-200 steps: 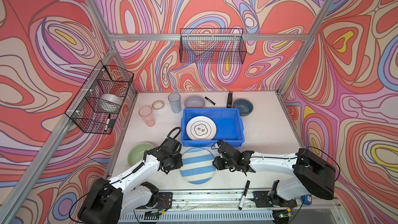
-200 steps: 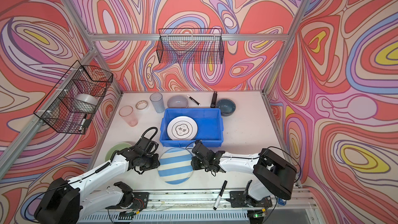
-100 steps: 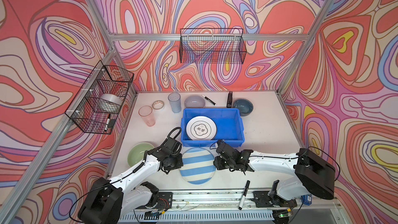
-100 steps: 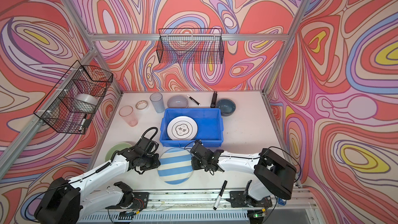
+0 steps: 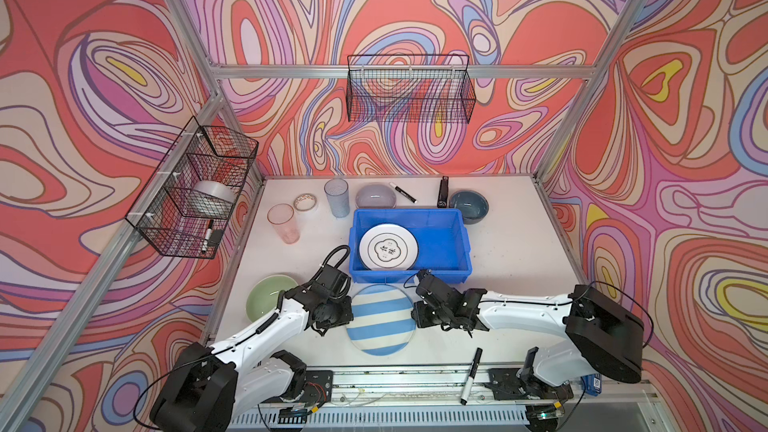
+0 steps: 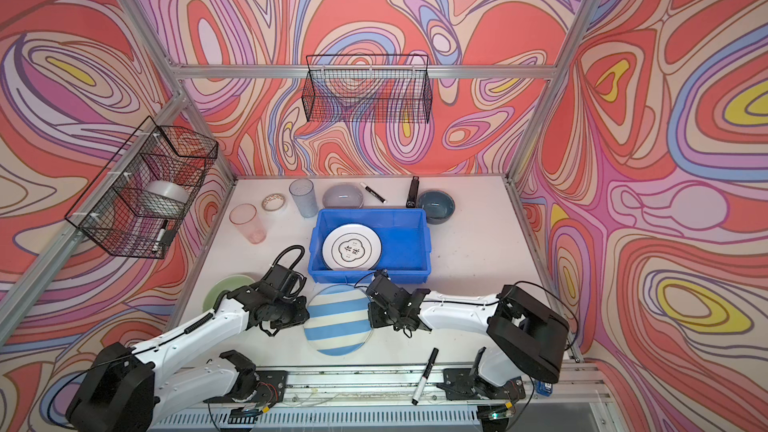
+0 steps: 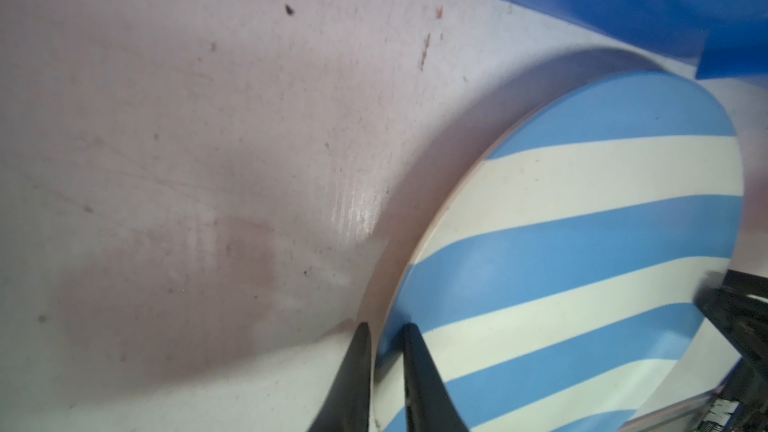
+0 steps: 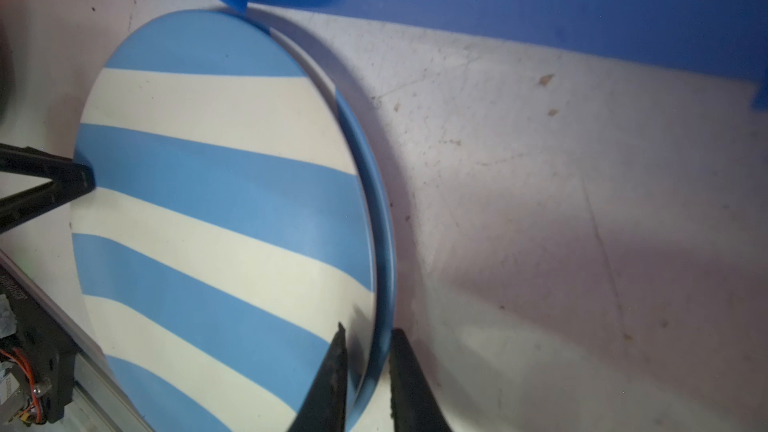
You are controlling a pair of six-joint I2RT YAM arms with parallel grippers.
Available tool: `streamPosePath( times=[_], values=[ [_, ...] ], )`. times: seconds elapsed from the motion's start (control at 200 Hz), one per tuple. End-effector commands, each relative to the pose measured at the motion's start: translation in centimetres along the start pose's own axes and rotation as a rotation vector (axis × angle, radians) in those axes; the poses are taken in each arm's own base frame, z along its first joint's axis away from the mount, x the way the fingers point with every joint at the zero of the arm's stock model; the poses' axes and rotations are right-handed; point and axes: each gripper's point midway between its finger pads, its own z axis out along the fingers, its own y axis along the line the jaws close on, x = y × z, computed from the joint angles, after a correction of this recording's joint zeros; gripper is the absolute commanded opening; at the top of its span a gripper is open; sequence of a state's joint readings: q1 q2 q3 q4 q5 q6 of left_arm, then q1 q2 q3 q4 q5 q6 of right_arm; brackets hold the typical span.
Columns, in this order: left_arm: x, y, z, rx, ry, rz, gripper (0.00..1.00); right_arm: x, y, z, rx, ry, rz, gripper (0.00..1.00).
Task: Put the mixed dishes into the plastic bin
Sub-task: 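Pinch the blue-and-white striped plate's rim with both grippers from opposite sides, then hold the striped plate rim with the left gripper while the right gripper regrips its edge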
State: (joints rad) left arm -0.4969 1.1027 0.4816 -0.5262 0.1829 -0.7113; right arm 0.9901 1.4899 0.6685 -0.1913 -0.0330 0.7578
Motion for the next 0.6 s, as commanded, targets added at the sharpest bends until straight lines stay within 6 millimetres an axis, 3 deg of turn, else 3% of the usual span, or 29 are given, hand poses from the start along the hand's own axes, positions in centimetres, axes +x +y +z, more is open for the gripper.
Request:
streamPosePath(
  times=[0.0, 0.255, 0.596],
  values=[
    [0.99, 1.61, 0.44, -0.062, 0.027, -0.017, 0.19, -0.29, 1.18, 0.26, -0.035, -0.003, -0.008, 0.19],
    [0.93, 1.59, 0.44, -0.063, 0.025, -0.015, 0.19, -0.56, 1.23, -0.19, -0.003, -0.006, -0.018, 0.17],
    [1.07, 1.88, 0.41, -0.072, 0.023, -0.014, 0.18, -0.34, 1.03, -0.22, 0.047, -0.001, -0.035, 0.21]
  ],
)
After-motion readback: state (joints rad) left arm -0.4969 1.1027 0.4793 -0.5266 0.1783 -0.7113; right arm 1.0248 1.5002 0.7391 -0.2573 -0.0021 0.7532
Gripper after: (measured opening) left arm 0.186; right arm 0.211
